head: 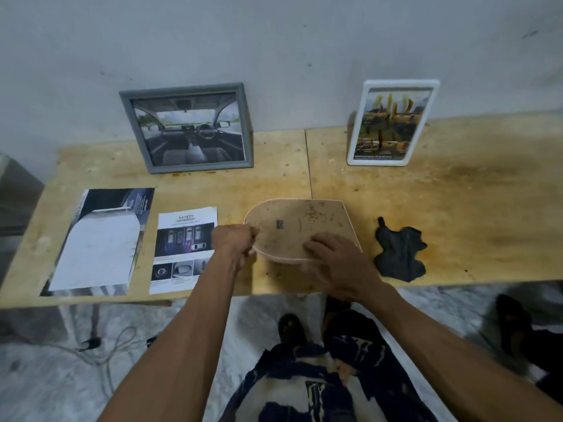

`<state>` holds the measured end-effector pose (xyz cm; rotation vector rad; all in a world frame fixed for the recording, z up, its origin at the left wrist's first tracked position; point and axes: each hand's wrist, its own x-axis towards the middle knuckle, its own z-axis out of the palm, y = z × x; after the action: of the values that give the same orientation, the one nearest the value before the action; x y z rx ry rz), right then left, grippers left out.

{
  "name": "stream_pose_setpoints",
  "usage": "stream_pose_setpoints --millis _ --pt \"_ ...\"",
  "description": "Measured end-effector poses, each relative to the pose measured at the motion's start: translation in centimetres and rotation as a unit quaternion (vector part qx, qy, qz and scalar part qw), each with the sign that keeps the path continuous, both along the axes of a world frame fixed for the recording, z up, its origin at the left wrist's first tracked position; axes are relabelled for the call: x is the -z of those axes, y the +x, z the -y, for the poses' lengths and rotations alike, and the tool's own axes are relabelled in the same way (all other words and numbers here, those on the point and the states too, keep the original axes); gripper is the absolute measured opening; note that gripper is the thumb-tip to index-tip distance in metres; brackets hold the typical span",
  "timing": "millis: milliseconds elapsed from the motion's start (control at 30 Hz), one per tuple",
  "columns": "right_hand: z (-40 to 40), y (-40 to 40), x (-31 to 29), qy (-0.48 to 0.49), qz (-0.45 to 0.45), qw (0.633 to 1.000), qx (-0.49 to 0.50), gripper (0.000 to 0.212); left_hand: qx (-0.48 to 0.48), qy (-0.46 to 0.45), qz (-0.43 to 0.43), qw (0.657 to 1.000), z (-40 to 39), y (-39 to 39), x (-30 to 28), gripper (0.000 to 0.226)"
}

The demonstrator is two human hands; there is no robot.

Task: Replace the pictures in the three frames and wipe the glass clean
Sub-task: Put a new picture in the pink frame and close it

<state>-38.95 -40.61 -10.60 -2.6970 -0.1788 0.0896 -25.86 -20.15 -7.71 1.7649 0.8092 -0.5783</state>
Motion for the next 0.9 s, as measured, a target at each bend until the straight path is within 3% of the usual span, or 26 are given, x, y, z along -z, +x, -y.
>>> stream_pose_setpoints --millis 167,267,367,467,633,767,900 --pt "0.2 0.8 -0.8 -0.025 0.127 0.992 -0.004 0.048 -0.012 -0.046 0.038 0.998 0.2 1.3 -2.0 0.02" --pt "0.4 2.0 -2.2 -0.016 0.184 0.981 0.065 0.037 -0.018 -0.113 0.099 0.989 1.0 1.3 -4.3 0.029" --pt "0.5 3.8 -4.2 0.076 0.187 0.963 0.18 0.031 -0.003 -0.158 0.139 0.978 1.8 1.3 -5.5 0.034" --pt "0.8 5.2 -6.2 0.201 0.197 0.907 0.313 0.037 0.033 -0.124 0.138 0.982 2.1 1.4 -4.4 0.033" --pt "1.7 5.4 -6.7 0.399 0.073 0.777 0.481 0.035 0.094 -0.085 0.112 0.986 1.8 0.3 -1.9 0.032" --pt "2.2 4.6 -4.6 0.422 0.0 0.753 0.504 0.037 0.088 -0.118 0.069 0.987 1.3 -0.6 -1.0 0.025" --pt "2.1 4.0 -3.0 0.398 -0.045 0.755 0.52 0.039 0.085 -0.122 0.039 0.988 0.7 -1.7 0.2 0.009"
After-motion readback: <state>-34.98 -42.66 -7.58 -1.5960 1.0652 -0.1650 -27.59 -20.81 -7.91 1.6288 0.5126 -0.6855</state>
